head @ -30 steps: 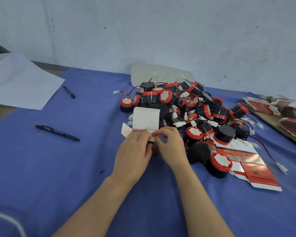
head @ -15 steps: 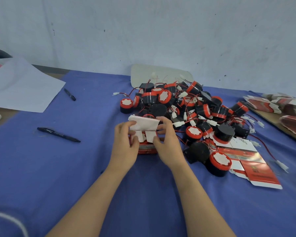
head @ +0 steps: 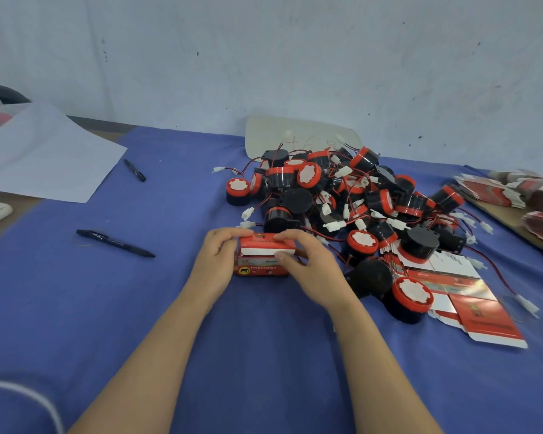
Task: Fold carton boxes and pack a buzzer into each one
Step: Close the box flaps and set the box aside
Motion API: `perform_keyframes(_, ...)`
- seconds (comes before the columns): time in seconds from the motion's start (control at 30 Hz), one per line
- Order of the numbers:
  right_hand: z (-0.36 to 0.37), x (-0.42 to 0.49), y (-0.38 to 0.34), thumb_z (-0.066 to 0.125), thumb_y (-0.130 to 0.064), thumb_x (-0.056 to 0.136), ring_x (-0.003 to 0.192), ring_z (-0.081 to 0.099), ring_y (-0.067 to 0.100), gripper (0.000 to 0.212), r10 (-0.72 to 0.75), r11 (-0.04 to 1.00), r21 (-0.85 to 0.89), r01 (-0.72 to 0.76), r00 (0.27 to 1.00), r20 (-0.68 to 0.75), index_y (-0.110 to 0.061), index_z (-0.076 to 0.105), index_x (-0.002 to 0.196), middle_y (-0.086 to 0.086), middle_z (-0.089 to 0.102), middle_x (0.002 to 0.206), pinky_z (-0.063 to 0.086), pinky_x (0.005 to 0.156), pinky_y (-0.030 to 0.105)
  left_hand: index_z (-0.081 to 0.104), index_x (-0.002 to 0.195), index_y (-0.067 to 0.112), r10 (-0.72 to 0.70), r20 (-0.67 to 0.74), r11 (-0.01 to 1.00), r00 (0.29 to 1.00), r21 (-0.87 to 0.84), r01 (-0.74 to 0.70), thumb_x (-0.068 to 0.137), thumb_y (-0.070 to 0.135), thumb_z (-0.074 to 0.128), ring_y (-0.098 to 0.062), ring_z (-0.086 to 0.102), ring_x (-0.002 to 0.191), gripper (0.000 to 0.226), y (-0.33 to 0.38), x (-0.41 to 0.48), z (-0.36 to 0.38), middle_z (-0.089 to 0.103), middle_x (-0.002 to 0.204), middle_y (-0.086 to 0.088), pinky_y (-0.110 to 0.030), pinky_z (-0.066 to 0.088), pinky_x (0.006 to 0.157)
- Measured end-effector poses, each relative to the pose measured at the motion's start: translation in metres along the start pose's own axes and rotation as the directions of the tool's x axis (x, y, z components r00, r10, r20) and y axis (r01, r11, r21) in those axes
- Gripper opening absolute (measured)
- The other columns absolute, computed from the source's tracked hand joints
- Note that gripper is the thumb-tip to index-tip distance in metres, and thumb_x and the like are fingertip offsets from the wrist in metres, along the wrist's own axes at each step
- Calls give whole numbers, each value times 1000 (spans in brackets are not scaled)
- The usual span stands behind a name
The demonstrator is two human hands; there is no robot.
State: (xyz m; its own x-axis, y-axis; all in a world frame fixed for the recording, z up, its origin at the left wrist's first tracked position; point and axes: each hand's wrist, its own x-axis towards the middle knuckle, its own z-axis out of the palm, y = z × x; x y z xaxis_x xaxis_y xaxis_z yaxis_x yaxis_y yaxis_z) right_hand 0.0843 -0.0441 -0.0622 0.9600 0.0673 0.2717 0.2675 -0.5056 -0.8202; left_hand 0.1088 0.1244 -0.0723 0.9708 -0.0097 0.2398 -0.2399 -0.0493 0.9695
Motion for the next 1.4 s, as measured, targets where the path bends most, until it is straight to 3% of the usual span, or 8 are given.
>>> perform_keyframes(0.1,0,1,0,61,-13,92,105,52,1,24,13,998,59,-12,1000,-5,-30,61,110,-23,53,113,42,80,3,63,102,29,143,86,966,986,203,-158,94,17,58,-2,49,115,16,-1,-4,-2,41,130,10,-15,44,92)
perform_keyframes(0.2,0,3,1,62,-13,92,112,53,6,26,29,996,79,-28,999,-16,-30,65,110,-19,55,119,45,93,16,61,118,24,257,198,890,946,333,-311,90,11,64,-1,42,127,32,-8,-4,-5,48,133,15,-18,39,103)
perform_keyframes(0.37,3,3,3,60,-15,93,125,50,15,27,81,994,74,-80,997,0,-22,67,118,0,53,137,44,104,34,64,117,19,183,166,952,969,215,-217,92,1,56,2,40,127,32,-7,-6,-3,46,138,12,-1,40,82)
perform_keyframes(0.6,20,4,0,52,-29,98,90,61,8,19,238,957,207,-202,956,-172,-23,69,99,-8,69,93,47,72,16,65,98,24,-3,49,996,999,91,-1,99,17,44,-2,53,113,22,1,-10,11,55,126,8,-3,41,77)
perform_keyframes(0.83,29,6,-1,48,-21,100,106,53,9,40,312,920,301,-252,935,-169,-18,43,139,-4,55,120,42,86,21,26,148,21,-137,-48,973,989,181,143,103,28,37,-8,45,114,47,3,-14,20,42,132,8,-12,37,81)
perform_keyframes(0.97,36,7,-1,41,-20,102,105,47,4,42,296,936,248,-248,939,-178,-15,39,143,-8,51,120,38,85,15,52,122,15,-238,-143,955,961,147,258,103,29,37,-14,57,98,27,4,-13,27,60,118,0,-23,40,75)
perform_keyframes(1.07,39,8,-1,39,-17,101,86,52,-3,36,280,948,212,-238,938,-202,-14,49,135,-19,53,99,40,65,2,58,116,15,-258,-127,965,958,9,261,103,21,38,-6,59,89,24,4,-13,26,65,106,-1,-16,42,67)
perform_keyframes(1.4,53,10,-4,52,-27,97,77,50,-6,39,263,958,181,-223,936,-236,-13,46,133,-14,52,97,36,58,-4,48,135,14,-189,-153,948,970,228,221,104,23,30,-20,55,114,37,7,-18,32,58,126,-6,-31,43,96)
